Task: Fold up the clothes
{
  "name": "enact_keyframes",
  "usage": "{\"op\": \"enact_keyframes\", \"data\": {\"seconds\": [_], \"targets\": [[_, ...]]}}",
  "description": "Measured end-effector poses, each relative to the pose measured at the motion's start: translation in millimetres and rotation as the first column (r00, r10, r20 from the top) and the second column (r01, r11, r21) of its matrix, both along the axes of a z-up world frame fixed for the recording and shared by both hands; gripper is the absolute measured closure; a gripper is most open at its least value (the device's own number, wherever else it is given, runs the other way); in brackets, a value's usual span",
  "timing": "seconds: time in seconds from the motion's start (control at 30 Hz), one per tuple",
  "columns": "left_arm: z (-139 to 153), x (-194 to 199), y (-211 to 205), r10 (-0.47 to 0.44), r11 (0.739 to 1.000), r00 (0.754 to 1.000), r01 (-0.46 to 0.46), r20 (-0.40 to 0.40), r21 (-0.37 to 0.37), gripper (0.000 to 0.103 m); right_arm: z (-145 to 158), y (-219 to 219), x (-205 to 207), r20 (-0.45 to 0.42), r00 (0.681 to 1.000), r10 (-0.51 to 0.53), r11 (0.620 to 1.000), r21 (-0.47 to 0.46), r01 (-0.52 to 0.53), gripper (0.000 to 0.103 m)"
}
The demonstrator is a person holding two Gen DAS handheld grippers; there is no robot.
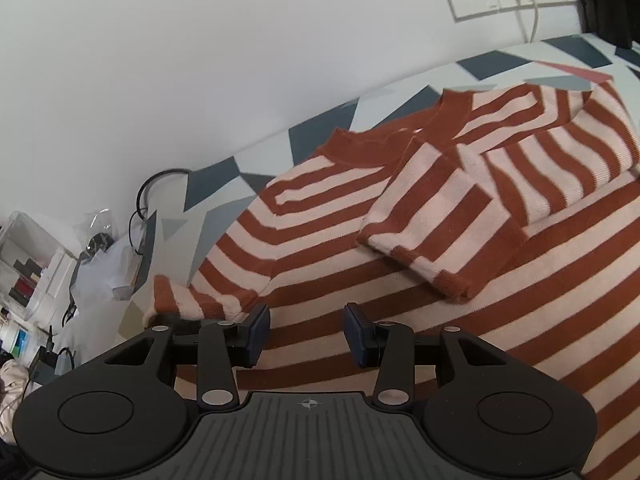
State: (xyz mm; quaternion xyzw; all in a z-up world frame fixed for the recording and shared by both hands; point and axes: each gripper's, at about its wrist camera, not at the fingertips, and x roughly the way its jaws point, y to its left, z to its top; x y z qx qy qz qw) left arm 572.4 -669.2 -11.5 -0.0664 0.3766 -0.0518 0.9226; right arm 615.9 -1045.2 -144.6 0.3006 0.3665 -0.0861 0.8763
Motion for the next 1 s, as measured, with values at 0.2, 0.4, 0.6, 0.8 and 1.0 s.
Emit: {"op": "enact_keyframes", "data": {"seconds": [0.2, 0.4, 0.6, 0.8, 1.0], "targets": [[-11.1, 8.5, -97.1, -0.381, 0.916, 0.919, 0.361, 0.099, 0.174, 0.023, 9.4, -42.9, -25.6, 0.004, 0.995, -0.097, 0.994, -0.041, 0.097, 0.061], [-61.4, 11.4, -192.4, -0.694, 0.662, 0.714, 0.585, 0.089, 0.468, 0.021, 2.6, -109.2, -69.4, -0.015, 0.958, -0.285, 0.957, -0.068, 0.283, 0.06], [-112.2, 1.8, -245.9, -0.835, 0.398, 0.55, 0.606, -0.001, 0.689, 0.021, -15.2, -169.2, -101.1, -0.082, 0.878, -0.472, 0.881, -0.011, 0.473, 0.059], [-100.0, -1.9, -259.5, -0.886, 0.388, 0.461, 0.678, 0.051, 0.624, 0.098, -19.4, -197.5, -104.2, -0.064, 0.846, -0.53, 0.847, 0.015, 0.531, 0.057], [-42.6, 40.6, -233.9, -0.676, 0.731, 0.705, 0.604, 0.215, 0.316, 0.099, -15.3, -220.5, -92.2, -0.044, 0.819, -0.572, 0.82, -0.005, 0.572, 0.057]]}}
